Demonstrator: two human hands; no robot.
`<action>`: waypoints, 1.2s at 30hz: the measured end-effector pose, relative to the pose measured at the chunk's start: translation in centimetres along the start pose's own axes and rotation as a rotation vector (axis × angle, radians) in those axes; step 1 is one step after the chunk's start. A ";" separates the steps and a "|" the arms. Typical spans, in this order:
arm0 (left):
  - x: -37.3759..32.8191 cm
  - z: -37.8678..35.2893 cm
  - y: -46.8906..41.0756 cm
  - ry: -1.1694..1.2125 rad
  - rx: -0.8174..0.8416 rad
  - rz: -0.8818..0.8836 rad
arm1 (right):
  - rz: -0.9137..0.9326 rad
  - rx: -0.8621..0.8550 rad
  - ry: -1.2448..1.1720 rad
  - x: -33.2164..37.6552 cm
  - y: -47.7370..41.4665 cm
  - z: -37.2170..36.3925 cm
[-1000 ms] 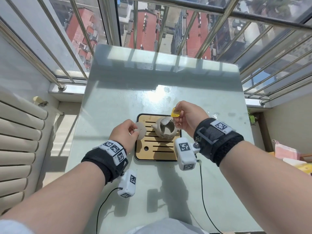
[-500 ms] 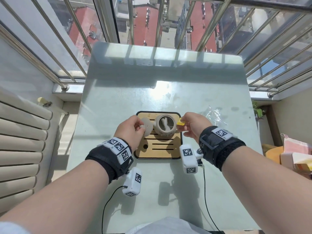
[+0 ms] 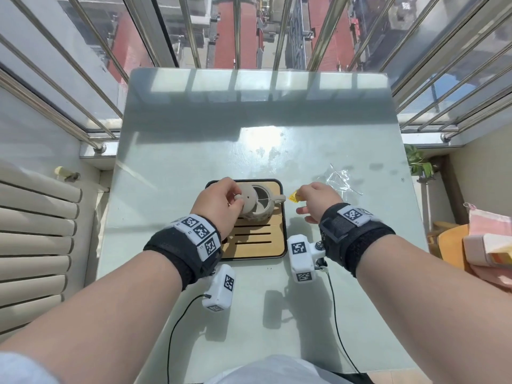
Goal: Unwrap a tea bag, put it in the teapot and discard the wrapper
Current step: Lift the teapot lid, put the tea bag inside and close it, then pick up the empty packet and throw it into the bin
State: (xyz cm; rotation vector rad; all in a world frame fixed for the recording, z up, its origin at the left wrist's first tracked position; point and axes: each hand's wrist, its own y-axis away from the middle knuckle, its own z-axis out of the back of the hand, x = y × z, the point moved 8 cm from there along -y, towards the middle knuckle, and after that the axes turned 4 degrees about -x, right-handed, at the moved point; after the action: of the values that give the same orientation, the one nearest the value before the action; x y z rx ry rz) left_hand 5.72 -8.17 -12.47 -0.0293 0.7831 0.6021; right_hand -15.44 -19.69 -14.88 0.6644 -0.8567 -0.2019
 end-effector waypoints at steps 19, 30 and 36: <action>-19.3 -12.6 2.9 -0.348 0.144 -0.345 | -0.003 -0.257 -0.051 -10.7 4.5 20.4; -28.3 -32.5 8.9 -0.318 0.228 -0.248 | -0.022 -0.406 0.043 -28.1 -2.5 38.8; -25.2 -38.1 10.4 -0.320 0.278 -0.119 | -0.112 -0.355 0.150 -35.3 -6.6 39.2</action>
State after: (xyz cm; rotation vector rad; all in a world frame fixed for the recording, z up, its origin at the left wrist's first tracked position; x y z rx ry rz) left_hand -38.47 -21.27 -20.97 0.2681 0.5430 0.3689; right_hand -67.34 -28.02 -22.92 0.3884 -0.6194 -0.3905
